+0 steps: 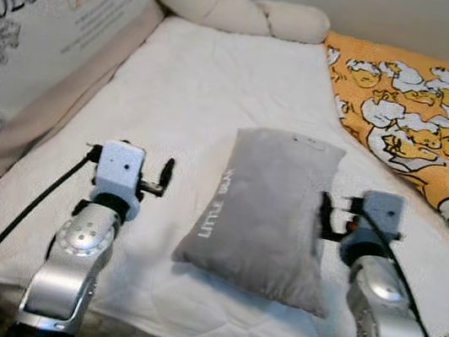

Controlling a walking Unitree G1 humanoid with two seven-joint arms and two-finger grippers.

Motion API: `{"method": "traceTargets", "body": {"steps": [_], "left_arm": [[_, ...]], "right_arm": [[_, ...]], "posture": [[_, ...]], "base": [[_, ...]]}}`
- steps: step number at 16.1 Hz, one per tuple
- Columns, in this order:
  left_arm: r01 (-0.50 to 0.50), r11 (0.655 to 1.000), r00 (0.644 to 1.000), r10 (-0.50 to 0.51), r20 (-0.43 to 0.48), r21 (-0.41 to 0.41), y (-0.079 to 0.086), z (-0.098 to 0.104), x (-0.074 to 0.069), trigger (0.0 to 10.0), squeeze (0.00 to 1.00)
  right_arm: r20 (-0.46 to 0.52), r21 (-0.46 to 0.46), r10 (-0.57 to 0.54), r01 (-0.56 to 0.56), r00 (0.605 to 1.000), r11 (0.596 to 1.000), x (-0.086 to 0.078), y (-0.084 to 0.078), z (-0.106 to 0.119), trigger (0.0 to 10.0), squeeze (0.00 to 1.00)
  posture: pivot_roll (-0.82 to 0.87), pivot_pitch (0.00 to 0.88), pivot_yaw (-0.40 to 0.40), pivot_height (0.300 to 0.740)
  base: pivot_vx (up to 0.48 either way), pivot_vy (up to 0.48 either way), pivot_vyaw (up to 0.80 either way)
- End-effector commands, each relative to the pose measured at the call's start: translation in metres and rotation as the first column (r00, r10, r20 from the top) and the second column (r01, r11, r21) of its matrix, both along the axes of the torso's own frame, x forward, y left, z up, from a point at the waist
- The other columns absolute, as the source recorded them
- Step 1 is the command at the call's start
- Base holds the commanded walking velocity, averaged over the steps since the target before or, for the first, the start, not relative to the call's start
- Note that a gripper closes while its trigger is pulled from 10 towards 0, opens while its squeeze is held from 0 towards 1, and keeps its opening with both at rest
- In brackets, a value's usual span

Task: Clean up the room

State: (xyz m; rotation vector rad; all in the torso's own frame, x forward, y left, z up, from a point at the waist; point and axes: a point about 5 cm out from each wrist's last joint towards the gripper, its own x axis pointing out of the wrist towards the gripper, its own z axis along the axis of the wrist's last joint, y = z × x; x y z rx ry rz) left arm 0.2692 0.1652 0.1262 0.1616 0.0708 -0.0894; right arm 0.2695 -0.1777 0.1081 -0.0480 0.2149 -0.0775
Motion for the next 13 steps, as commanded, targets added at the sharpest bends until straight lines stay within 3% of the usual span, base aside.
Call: {"method": "traceTargets", "body": {"steps": [1,4,5,6,7,8,9,10,11,13], "left_arm": [[-0.002,1.0,1.0,0.002,-0.013,0.011,0.002,-0.002,0.001,10.0,0.0],[-0.01,1.0,1.0,0.01,-0.028,0.004,0.003,-0.004,0.002,10.0,0.0],[0.014,0.999,0.997,-0.017,-0.071,-0.041,0.001,-0.009,0.002,10.0,0.0],[0.026,0.997,0.995,-0.032,-0.091,-0.066,0.0,-0.01,0.002,10.0,0.0],[0.054,0.99,0.989,-0.072,-0.132,-0.133,-0.004,-0.015,0.007,10.0,0.0],[0.103,0.974,0.98,-0.134,-0.147,-0.201,-0.011,-0.018,0.017,10.0,0.0],[0.145,0.966,0.974,-0.177,-0.139,-0.212,-0.017,-0.022,0.032,10.0,0.0],[0.149,0.964,0.974,-0.182,-0.137,-0.218,-0.018,-0.023,0.039,10.0,0.0],[0.142,0.949,0.973,-0.186,-0.135,-0.282,-0.02,-0.025,0.057,10.0,0.0],[0.122,0.903,0.966,-0.204,-0.16,-0.412,-0.025,-0.027,0.075,10.0,0.0]], "right_arm": [[0.018,0.002,-0.012,0.012,1.0,1.0,0.001,-0.002,0.004,10.0,0.0],[0.018,0.013,-0.016,0.016,1.0,1.0,0.003,-0.003,0.004,10.0,0.0],[0.022,0.037,-0.016,0.015,1.0,0.999,0.005,-0.005,0.004,10.0,0.29],[0.022,0.046,-0.014,0.013,1.0,0.999,0.006,-0.005,0.005,10.0,0.29],[-0.013,0.068,-0.005,0.006,1.0,0.998,0.01,-0.007,0.001,10.0,1.0],[-0.055,0.097,0.021,-0.016,0.998,0.995,0.015,-0.011,-0.004,10.0,1.0],[-0.06,0.202,0.036,-0.023,0.998,0.979,0.023,-0.015,-0.006,10.0,1.0],[-0.055,0.242,0.029,-0.015,0.998,0.97,0.026,-0.018,-0.007,10.0,1.0],[-0.047,0.32,0.012,0.004,0.999,0.947,0.034,-0.027,-0.008,10.0,1.0],[-0.07,0.403,-0.016,0.043,0.997,0.914,0.042,-0.041,-0.015,10.0,1.0]], "posture": [[0.06,0.0,0.012,0.74],[0.05,0.0,0.019,0.74],[0.05,0.0,0.024,0.74],[0.05,0.0,0.024,0.74],[0.04,0.0,0.026,0.74],[0.04,0.0,0.028,0.74],[0.02,0.0,0.03,0.74],[0.02,0.0,0.033,0.74],[0.0,0.0,0.036,0.74],[-0.04,0.0,0.052,0.74]], "base": [[0.0,0.0,0.0],[0.0,0.0,0.0],[0.0,0.0,0.0],[0.0,0.0,0.0],[0.0,0.0,0.0],[0.0,0.0,0.0],[0.0,0.0,0.0],[0.0,0.0,0.0],[0.0,0.0,0.0],[0.0,0.0,0.0]]}}
